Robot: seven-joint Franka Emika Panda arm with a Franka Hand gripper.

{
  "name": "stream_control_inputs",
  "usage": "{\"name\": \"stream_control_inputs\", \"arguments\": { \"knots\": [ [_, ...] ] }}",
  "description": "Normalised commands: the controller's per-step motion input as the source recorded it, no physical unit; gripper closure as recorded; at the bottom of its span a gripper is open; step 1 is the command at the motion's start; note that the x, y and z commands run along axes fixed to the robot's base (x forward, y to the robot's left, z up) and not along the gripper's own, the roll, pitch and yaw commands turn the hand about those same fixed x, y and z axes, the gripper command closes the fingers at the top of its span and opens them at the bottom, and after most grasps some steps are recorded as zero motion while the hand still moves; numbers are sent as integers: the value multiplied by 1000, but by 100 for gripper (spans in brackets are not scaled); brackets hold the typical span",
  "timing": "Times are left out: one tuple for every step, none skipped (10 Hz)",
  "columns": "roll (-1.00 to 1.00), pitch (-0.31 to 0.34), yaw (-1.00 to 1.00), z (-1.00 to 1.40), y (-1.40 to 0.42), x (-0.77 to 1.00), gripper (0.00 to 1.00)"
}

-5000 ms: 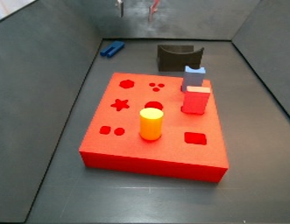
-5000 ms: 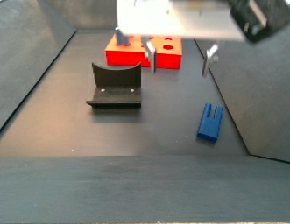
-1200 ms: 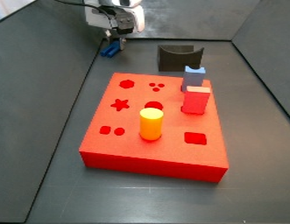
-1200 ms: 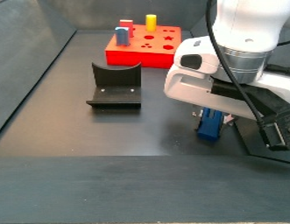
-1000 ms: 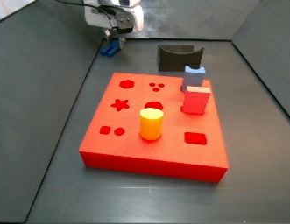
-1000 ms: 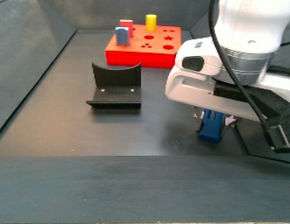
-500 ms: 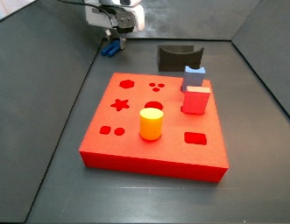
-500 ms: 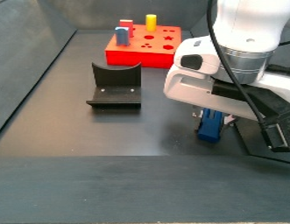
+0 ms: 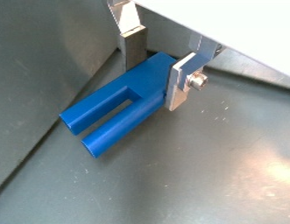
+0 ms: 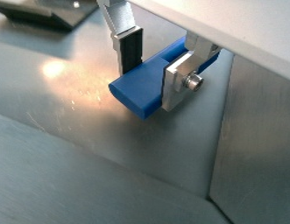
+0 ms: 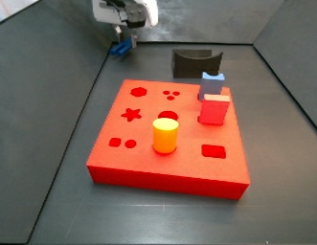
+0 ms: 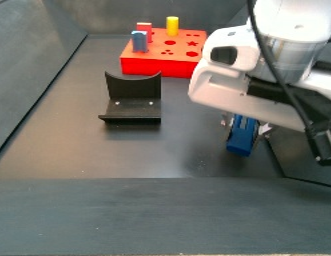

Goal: Pick up the square-circle object. Move up. Rotate the square-circle object. Place the square-circle object on the fixture. Regrasp the square-circle object. Move to above the board. Insert the square-circle object.
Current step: Move up, then rotate the square-circle object.

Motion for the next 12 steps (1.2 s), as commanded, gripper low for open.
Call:
{"name": "stream_control_inputs", "arguments": {
  "knots": [
    [30, 117, 3, 518, -10, 10, 100],
    [52, 152, -4, 401, -10, 2, 100],
    [70, 169, -5, 327, -9, -7, 100],
    [84, 184, -1, 262, -10, -8, 100],
    [95, 201, 2, 198, -8, -7, 100],
    [103, 211, 5, 160, -7, -7, 100],
    [110, 214, 9, 130, -11, -10, 100],
    [111, 211, 15, 107, -14, -12, 100],
    [0, 0, 0, 681, -1000, 634, 100],
    [-1, 7, 5, 692, -1000, 625, 100],
    [14, 68, 10, 733, -985, 548, 100],
    [53, 135, 16, 628, -662, 302, 100]
  ]
}}
